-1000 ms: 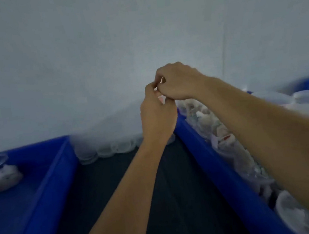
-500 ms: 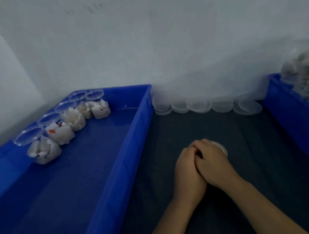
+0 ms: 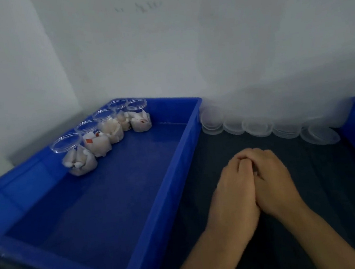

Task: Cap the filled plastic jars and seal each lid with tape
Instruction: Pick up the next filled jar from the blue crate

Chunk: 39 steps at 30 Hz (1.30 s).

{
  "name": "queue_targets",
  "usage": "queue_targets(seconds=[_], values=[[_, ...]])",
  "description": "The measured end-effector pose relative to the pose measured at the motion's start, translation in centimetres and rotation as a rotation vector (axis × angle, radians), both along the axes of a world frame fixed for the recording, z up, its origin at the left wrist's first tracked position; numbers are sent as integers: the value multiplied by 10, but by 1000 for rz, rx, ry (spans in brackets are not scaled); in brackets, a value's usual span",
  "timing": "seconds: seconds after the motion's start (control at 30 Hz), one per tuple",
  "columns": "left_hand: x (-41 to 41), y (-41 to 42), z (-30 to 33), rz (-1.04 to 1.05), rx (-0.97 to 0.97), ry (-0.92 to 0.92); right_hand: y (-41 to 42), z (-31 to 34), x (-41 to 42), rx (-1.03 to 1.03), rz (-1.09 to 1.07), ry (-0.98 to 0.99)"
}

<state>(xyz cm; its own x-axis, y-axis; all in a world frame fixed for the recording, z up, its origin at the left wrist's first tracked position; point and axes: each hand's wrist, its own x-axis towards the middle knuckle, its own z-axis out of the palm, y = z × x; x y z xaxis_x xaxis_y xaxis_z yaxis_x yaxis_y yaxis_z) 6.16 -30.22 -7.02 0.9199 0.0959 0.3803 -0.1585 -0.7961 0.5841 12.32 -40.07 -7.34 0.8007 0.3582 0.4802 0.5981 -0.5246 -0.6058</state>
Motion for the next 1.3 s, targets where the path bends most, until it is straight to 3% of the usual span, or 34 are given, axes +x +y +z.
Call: queue_targets(seconds=[0.13, 0.3, 0.5, 0.67, 0.83, 1.0, 1.2, 1.3], values=[[-35, 39, 47, 196, 275, -101, 54, 52, -16, 97, 240, -89], [-72, 147, 82, 328, 401, -63, 140, 82, -29, -62, 343, -180], [-74, 286, 83, 796, 580, 263, 243, 86, -42, -357, 487, -60], [-49, 354, 59, 813, 477, 468, 299, 74, -44, -529, 546, 35], [-34, 365, 55, 716, 463, 456, 307, 55, -38, -566, 504, 21], [-42, 332, 77, 689, 479, 311, 288, 62, -29, -374, 460, 3], [-51, 231, 139, 519, 440, -86, 224, 95, -24, 62, 375, -117], [-43, 162, 159, 413, 473, -270, 172, 114, -23, 260, 221, -263]])
